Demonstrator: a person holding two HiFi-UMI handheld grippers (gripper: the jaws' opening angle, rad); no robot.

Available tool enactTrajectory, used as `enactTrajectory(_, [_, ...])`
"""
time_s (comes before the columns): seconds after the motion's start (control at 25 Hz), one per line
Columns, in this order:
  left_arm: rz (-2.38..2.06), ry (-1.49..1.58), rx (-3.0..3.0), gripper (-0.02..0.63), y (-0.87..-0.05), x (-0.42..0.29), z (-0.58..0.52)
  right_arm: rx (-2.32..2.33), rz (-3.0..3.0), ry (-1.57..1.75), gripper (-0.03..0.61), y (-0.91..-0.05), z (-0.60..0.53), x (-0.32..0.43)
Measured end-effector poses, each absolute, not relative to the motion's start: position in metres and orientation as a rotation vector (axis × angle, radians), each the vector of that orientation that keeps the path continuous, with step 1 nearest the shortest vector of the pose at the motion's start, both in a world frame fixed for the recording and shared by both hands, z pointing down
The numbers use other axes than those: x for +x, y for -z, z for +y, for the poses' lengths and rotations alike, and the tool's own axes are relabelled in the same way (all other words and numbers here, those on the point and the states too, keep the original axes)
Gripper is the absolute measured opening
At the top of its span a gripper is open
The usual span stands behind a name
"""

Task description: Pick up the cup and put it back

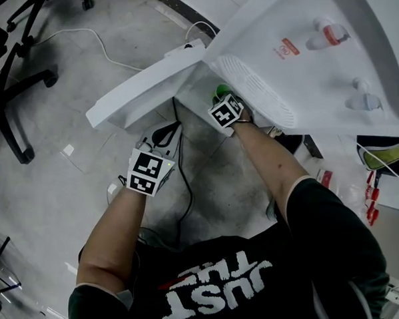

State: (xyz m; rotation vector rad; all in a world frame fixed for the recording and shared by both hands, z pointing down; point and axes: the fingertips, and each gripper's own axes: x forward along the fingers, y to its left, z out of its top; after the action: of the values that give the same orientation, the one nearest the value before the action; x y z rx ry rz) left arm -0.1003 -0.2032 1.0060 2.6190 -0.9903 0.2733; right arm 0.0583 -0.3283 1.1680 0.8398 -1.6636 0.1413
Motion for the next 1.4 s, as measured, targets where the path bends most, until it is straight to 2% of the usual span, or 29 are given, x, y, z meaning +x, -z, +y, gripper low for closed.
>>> enactTrajectory(0.08, [-0.996,-0.271,2.619,0.0,-1.005,-0.101,-0.205,0.844,-1.671,-0.137,0.075,-1.167,-0.329,0.057])
enactTrajectory(0.16, [-0.999,-0.264,2.622,0.0,-1.002,-0.101,-0.206,0.849,-1.671,-0.142,0.158,-1.167,-0.326,0.057])
enactTrajectory(0.32, [-0.998,-0.263,2.635,0.0,-0.999,-0.098,-0.207,0.909,-1.71,-0.148,0.183,-1.155,-0.321,0.051])
enactTrajectory(0.52, [-1.001,-0.253,2.647,0.0,-0.994,-0.092,-0.211,0.964,-1.875,-0.096,0.182,-1.111,-0.297,0.022])
enactTrajectory(0.6, [-1.006,-0.247,2.655,0.0,-0.989,-0.087,-0.215,0.914,-1.953,-0.088,0.164,-1.098,-0.278,0.008])
enactTrajectory(0.76, [-1.039,-0.238,2.643,0.0,-0.974,-0.068,-0.222,0.765,-2.093,-0.142,0.053,-1.078,-0.245,-0.008])
enactTrajectory(1.0, [-1.14,-0.321,2.576,0.0,-0.911,-0.05,-0.199,0.411,-2.195,-0.272,0.035,-1.025,-0.146,-0.02])
enactTrajectory(1.2, [-1.271,-0.287,2.366,0.0,-0.804,-0.059,-0.158,0.143,-2.199,-0.382,0.034,-0.884,-0.04,-0.011])
enactTrajectory(1.4, [-1.291,-0.273,2.346,0.0,-0.656,-0.051,-0.118,0.1,-2.262,-0.41,0.034,-0.71,-0.009,0.017])
